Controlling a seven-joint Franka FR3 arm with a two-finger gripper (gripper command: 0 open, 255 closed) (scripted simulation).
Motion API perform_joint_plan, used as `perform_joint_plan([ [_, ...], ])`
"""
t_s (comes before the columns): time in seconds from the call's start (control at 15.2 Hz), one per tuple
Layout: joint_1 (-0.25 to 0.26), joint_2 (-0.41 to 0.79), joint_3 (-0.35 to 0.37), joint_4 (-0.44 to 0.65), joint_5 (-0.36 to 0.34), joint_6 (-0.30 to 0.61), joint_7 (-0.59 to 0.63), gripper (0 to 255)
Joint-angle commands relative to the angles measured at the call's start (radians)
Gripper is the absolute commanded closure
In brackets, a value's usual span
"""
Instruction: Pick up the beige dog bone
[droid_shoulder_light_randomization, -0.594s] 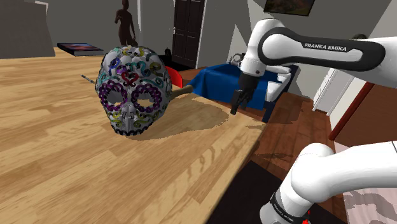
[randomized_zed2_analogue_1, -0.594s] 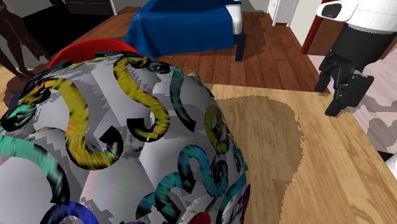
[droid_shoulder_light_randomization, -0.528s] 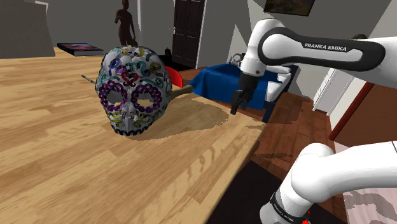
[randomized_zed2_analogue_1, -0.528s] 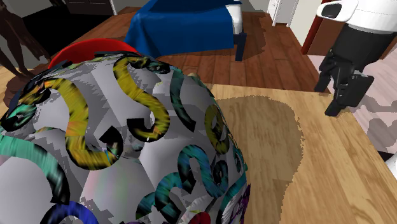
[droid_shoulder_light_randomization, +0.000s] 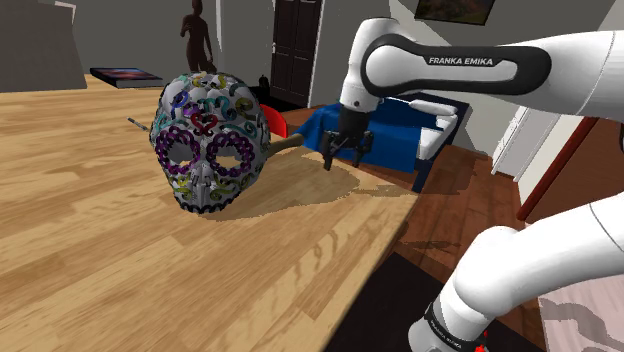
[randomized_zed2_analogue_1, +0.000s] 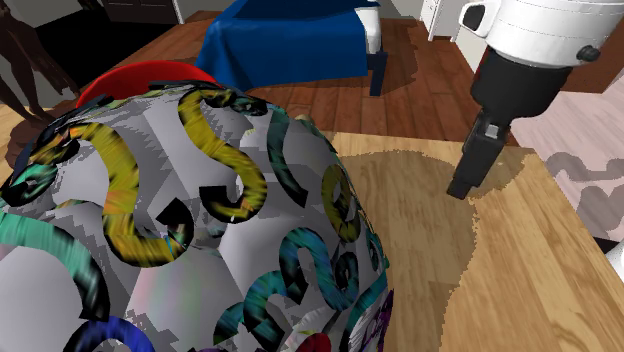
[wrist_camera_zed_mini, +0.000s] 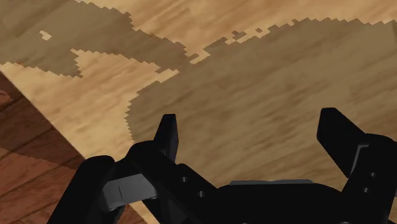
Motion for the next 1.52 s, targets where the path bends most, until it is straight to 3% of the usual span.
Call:
perform_joint_plan([
  [0.0, -0.025, 0.075, 0.047, 0.059, -0.004, 0.02, 0.135, 0],
  [0.59, -0.105, 0.464, 0.19, 0.446, -0.139, -0.004, 0.706, 0],
  [0.86, -0.097, 0.653, 0.2, 0.668, -0.229, -0.071, 0.938, 0],
  [1.19, -0.052, 0.896, 0.165, 1.002, -0.323, -0.201, 1.173, 0],
  [1.45, -0.058, 0.882, 0.162, 0.928, -0.318, -0.141, 1.178, 0],
])
